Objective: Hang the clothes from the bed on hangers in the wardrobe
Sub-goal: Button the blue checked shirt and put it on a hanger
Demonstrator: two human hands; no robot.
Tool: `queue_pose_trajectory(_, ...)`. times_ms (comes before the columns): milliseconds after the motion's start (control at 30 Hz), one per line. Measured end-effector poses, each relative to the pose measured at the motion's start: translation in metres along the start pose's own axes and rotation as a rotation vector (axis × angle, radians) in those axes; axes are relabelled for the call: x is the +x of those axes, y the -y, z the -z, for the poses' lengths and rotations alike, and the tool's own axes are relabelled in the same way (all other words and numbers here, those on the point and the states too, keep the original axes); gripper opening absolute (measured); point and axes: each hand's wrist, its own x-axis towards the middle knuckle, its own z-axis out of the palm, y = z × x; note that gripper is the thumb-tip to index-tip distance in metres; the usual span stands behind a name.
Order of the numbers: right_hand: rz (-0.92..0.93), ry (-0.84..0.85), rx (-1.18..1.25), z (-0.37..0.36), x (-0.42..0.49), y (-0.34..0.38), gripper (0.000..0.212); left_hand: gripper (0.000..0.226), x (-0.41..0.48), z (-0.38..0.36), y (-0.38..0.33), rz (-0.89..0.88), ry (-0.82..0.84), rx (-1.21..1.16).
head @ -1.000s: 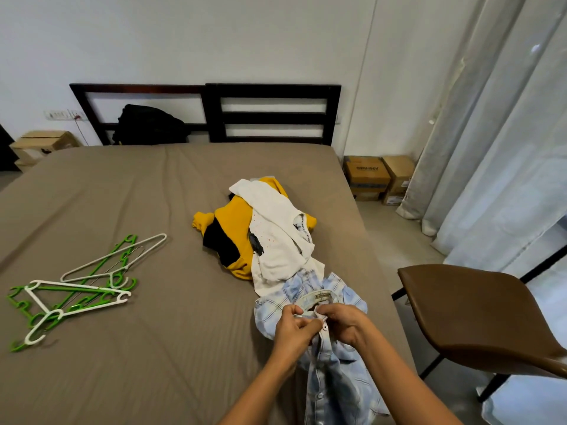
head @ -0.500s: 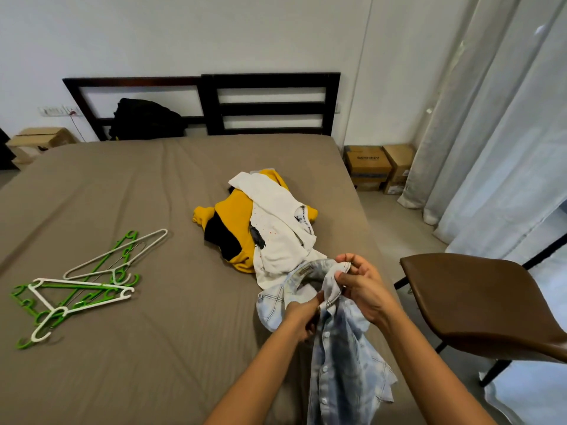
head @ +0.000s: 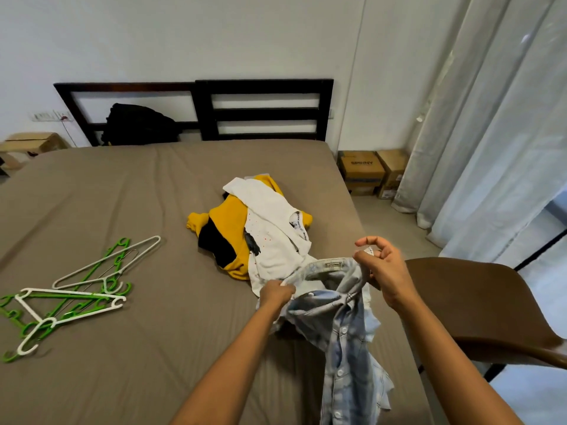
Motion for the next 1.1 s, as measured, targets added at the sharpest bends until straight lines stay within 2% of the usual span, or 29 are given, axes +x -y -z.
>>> queue_pose_trajectory(100,-0.182,-0.054,-0.467,0.013,0.015,-0.007,0.020,0.023,0.001,0.020,-0.017,-0.285,-0.148,0.008)
queue_pose_trajectory(167,-0.391,0.038,-0.728,0.010,0.022,-0.014,0.014,0.021,0.000,0.031,-0.031,-0.443,-0.175,-0.011)
queue_pose_trajectory(233,-0.548,0.087,-0.889,-0.004,0.032,-0.028,0.024,0.022,-0.003,0.036,-0.047,-0.573,-0.151,0.017)
queue_pose_trajectory(267,-0.560,0.088,-0.972,-0.013,0.036,-0.032,0.034,0.022,-0.005,0.036,-0.053,-0.614,-0.143,0.028)
queue_pose_trajectory(300,-0.489,0.078,-1.089,-0.021,0.044,-0.041,0.052,0.023,-0.006,0.037,-0.058,-0.633,-0.139,0.031)
queue_pose_trajectory(333,-0.375,0.075,-1.221,-0.028,0.051,-0.048,0.070,0.023,-0.010,0.038,-0.062,-0.643,-0.136,0.017)
queue_pose_trajectory(367,-0.243,0.093,-1.304,-0.035,0.058,-0.053,0.079,0.023,-0.014,0.042,-0.064,-0.651,-0.135,-0.011)
queue_pose_trajectory(433,-0.048,0.154,-1.274,-0.048,0.070,-0.061,0.074,0.024,-0.023,0.051,-0.066,-0.687,-0.144,-0.083)
queue_pose_trajectory(533,0.072,0.223,-1.046,-0.060,0.081,-0.066,0.040,0.039,-0.029,0.071,-0.060,-0.779,-0.180,-0.104)
queue_pose_trajectory(633,0.174,0.086,-0.888,-0.061,0.078,-0.056,0.021,0.034,-0.016,0.095,-0.045,-0.698,-0.308,0.016)
queue_pose_trajectory(733,0.287,-0.020,-0.761,-0.066,0.075,-0.033,0.015,0.027,0.001,0.121,-0.021,-0.520,-0.477,0.250)
queue_pose_trajectory(800,0.372,-0.029,-0.695,-0.073,0.071,-0.014,0.017,0.015,0.007,0.128,-0.009,-0.445,-0.453,0.322)
queue_pose_trajectory(833,0.408,-0.034,-0.672,-0.078,0.069,-0.006,0.019,0.008,0.008,0.126,-0.005,-0.432,-0.384,0.365)
queue_pose_trajectory(933,0.473,-0.026,-0.647,-0.094,0.063,0.015,0.020,0.036,0.002,0.105,-0.006,-0.455,-0.210,0.536)
queue_pose_trajectory(1033,0.557,-0.031,-0.635,-0.099,0.057,0.029,0.020,0.017,-0.009,0.092,-0.017,-0.560,-0.297,0.522)
queue_pose_trajectory(1100,0.652,-0.099,-0.692,-0.093,0.056,0.026,0.020,0.017,-0.011,0.098,-0.025,-0.574,-0.418,0.503)
